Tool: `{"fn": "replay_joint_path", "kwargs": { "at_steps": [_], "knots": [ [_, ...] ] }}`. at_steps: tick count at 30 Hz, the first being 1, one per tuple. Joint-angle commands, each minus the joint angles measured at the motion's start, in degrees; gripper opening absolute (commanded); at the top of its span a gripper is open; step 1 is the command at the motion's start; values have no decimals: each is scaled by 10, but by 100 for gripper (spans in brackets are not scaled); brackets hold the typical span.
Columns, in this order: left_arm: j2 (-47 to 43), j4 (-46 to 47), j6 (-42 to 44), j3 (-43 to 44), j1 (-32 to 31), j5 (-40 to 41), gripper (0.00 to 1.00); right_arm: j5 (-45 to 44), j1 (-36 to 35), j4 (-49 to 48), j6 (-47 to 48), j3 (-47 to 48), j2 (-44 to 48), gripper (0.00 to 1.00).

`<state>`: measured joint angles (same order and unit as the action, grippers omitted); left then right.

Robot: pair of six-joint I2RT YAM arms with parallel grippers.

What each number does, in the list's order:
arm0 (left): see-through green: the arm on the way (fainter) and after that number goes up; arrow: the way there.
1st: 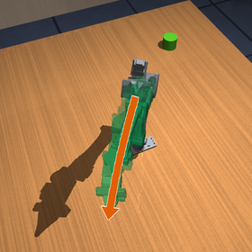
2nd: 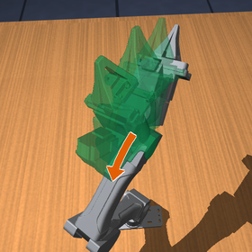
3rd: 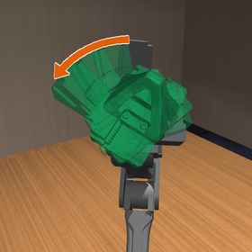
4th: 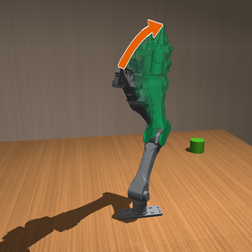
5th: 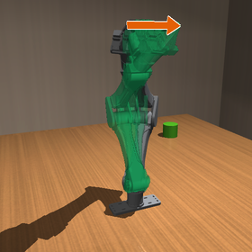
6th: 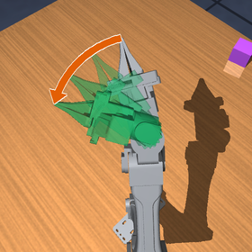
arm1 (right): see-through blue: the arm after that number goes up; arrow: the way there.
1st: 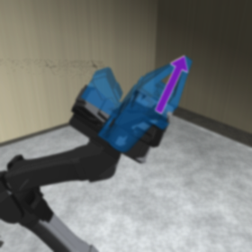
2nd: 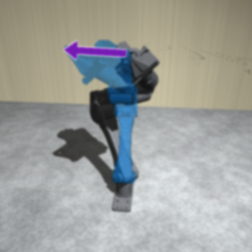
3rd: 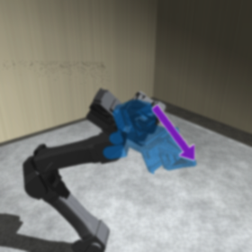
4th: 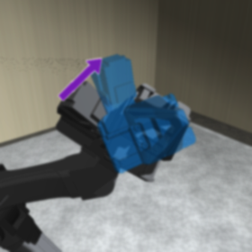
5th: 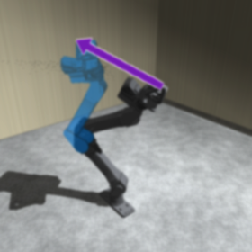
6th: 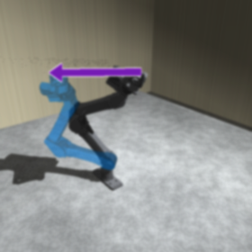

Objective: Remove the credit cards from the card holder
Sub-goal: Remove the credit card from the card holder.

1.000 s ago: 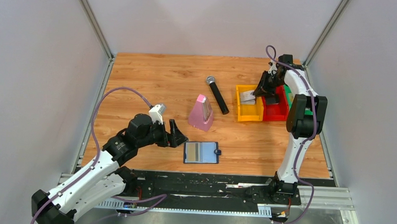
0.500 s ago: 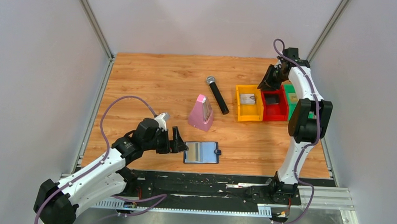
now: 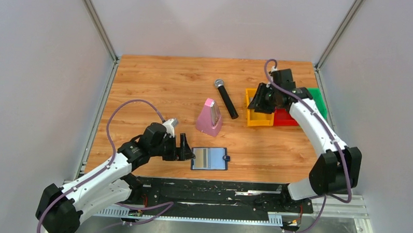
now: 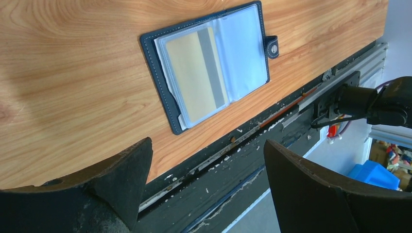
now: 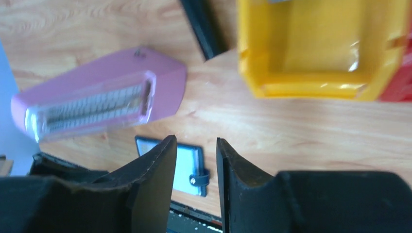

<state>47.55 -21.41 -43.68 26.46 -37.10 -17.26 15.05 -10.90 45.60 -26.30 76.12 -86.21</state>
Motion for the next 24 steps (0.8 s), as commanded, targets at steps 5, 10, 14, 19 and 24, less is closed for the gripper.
{"fn": "replay_joint_path", "kwargs": {
  "at_steps": [5, 10, 14, 19, 24],
  "knots": [
    [-26, -66, 60, 63, -2, 16, 95, -119, -203, -77, -124, -121, 105, 42],
    [-65, -73, 64, 80, -2, 37, 100, -187, -317, -114, -198, -167, 97, 50],
    [-96, -114, 82, 121, -2, 77, 100, -230, -404, -132, -237, -167, 52, 57],
    [-159, -145, 84, 146, -2, 143, 100, -265, -482, -122, -269, -131, -31, 64],
    [-229, -162, 73, 146, -2, 203, 100, -281, -533, -100, -282, -76, -116, 65]
  ]
}}
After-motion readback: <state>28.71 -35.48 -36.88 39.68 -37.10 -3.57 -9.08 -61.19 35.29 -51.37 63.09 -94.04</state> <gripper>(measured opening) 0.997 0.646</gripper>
